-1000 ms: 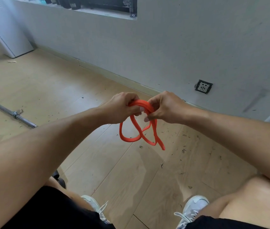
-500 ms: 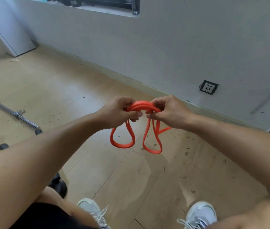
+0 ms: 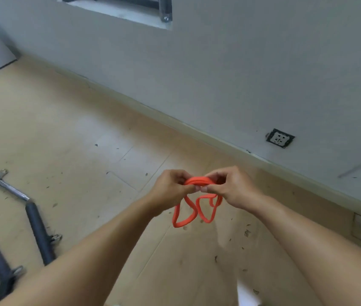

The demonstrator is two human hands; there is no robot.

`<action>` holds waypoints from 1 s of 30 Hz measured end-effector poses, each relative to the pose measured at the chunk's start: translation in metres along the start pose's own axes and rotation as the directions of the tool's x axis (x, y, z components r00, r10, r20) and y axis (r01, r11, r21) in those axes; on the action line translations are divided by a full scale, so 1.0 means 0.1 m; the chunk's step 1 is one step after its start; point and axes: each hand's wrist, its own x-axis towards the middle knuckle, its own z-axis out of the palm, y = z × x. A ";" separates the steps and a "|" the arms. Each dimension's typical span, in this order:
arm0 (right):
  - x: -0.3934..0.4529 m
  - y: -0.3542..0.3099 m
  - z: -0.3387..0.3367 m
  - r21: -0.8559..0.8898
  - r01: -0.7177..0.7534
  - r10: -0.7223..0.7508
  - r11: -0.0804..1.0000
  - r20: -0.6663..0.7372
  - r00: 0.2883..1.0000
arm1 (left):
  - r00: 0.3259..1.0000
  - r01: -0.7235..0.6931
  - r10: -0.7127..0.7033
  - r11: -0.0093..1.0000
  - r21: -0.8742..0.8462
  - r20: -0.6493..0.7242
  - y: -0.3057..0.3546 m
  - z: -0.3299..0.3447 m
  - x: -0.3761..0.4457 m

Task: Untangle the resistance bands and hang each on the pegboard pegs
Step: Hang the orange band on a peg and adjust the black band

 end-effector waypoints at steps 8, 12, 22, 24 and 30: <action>-0.79 -1.48 -1.62 -0.077 -0.020 0.017 0.997 -0.037 0.999 | 0.983 -0.002 0.007 0.999 -0.032 0.183 2.04 -0.84 -0.60; -1.26 -2.50 -2.57 -0.049 -0.022 0.020 0.999 -0.051 0.998 | 0.988 -0.122 0.118 0.992 0.033 0.098 3.24 -1.39 -0.99; -2.10 -4.35 -4.51 0.020 0.017 -0.018 1.000 0.017 1.000 | 0.929 -0.368 0.360 0.924 0.107 0.085 5.61 -2.40 -1.64; -2.20 -4.47 -4.73 -0.003 0.022 -0.022 1.000 0.060 0.998 | 0.907 -0.421 0.415 0.896 0.139 0.070 5.88 -2.41 -1.68; -2.39 -4.65 -5.20 -0.026 0.042 -0.042 0.999 0.012 0.999 | 0.868 -0.493 0.497 0.860 0.129 0.001 6.43 -2.36 -1.72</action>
